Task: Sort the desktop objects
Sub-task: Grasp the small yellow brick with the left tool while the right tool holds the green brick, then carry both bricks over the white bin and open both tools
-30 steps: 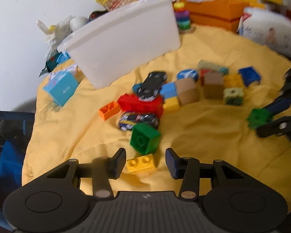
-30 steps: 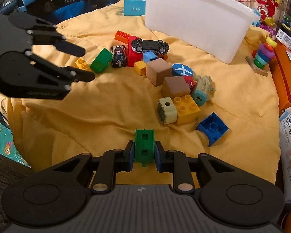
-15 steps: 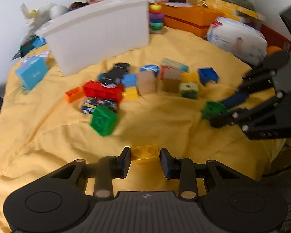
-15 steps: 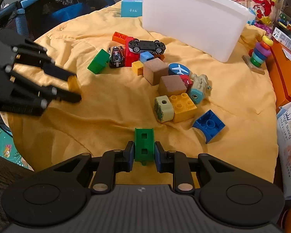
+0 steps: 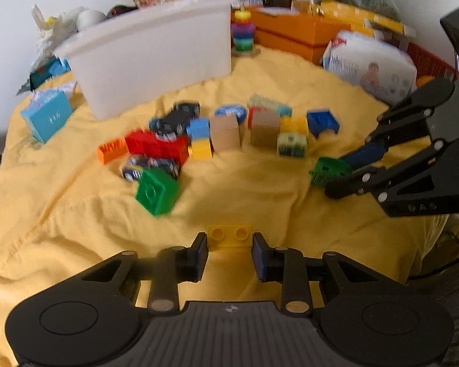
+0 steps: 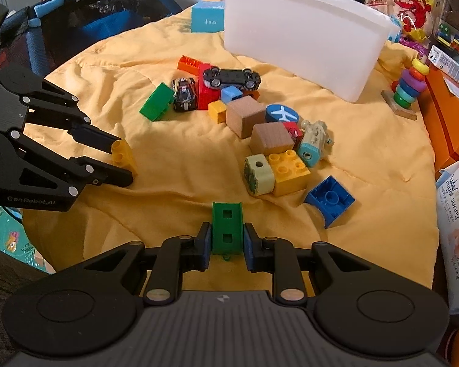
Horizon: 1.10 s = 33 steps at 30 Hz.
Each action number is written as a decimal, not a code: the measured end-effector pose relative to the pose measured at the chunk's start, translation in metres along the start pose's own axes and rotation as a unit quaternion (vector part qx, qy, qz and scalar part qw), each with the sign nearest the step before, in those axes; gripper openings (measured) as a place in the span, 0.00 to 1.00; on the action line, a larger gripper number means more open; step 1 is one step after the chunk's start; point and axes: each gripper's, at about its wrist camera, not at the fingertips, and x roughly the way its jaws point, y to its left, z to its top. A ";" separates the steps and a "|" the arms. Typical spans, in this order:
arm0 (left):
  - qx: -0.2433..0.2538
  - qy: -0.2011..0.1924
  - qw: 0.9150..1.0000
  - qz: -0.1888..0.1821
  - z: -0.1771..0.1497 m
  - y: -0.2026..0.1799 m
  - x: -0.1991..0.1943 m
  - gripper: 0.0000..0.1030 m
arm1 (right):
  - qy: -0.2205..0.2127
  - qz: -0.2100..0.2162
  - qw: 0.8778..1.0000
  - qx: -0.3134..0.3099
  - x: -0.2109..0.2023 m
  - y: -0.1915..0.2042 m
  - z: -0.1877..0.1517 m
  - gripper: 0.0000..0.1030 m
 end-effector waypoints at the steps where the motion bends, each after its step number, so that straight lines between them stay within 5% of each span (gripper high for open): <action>1: -0.001 -0.008 1.000 0.002 0.004 0.002 -0.004 0.33 | -0.003 0.000 1.000 0.001 -0.002 -0.001 0.001 0.23; 12: 0.011 -0.102 0.993 0.053 0.088 0.041 -0.029 0.33 | -0.074 -0.027 0.997 0.013 -0.022 -0.036 0.049 0.23; 23: 0.010 -0.190 0.975 0.112 0.196 0.086 -0.021 0.33 | -0.196 -0.077 0.978 0.007 -0.034 -0.090 0.164 0.23; 27: -0.001 -0.193 0.972 0.134 0.229 0.101 0.005 0.33 | -0.209 -0.083 0.974 0.026 -0.019 -0.106 0.208 0.23; 33: 0.015 -0.140 0.976 0.164 0.256 0.110 0.059 0.36 | -0.176 -0.108 0.977 0.063 0.023 -0.121 0.245 0.26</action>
